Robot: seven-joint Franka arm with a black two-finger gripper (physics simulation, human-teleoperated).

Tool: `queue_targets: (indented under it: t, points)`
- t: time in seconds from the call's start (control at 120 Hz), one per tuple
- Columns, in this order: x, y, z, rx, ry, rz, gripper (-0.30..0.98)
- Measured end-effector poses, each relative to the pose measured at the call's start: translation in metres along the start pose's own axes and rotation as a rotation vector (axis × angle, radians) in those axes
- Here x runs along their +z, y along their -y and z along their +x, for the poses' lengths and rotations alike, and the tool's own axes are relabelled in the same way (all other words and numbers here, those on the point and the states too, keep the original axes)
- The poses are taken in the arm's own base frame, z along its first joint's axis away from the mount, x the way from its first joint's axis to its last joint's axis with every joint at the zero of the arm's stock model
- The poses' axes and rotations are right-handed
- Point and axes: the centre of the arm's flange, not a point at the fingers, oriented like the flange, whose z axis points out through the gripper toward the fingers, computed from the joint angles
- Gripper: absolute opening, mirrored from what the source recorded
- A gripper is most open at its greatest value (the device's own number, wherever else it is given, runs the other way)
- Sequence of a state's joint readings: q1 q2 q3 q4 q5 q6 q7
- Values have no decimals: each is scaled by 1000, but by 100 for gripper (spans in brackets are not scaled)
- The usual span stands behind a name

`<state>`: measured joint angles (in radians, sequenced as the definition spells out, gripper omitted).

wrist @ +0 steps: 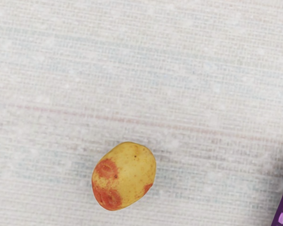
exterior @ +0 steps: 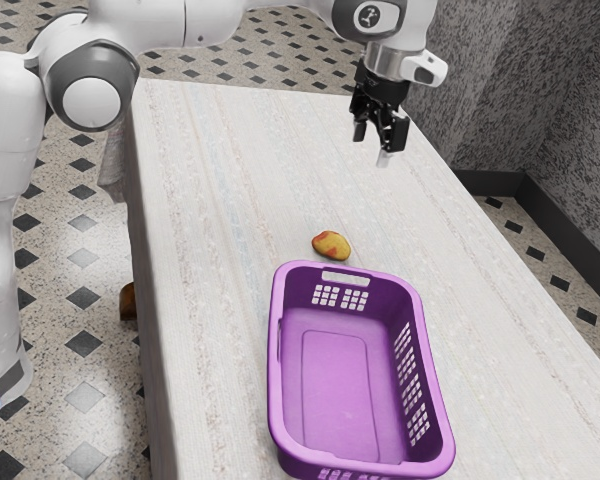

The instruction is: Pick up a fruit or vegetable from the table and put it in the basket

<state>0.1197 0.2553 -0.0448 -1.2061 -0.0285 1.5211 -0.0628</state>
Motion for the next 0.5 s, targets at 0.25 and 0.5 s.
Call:
queue_targets:
  t: [0.25, 0.5]
  points:
    - [-2, 11, 1, -28, -8, -25, 69]
    - [30, 28, 11, -57, 24, -64, 69]
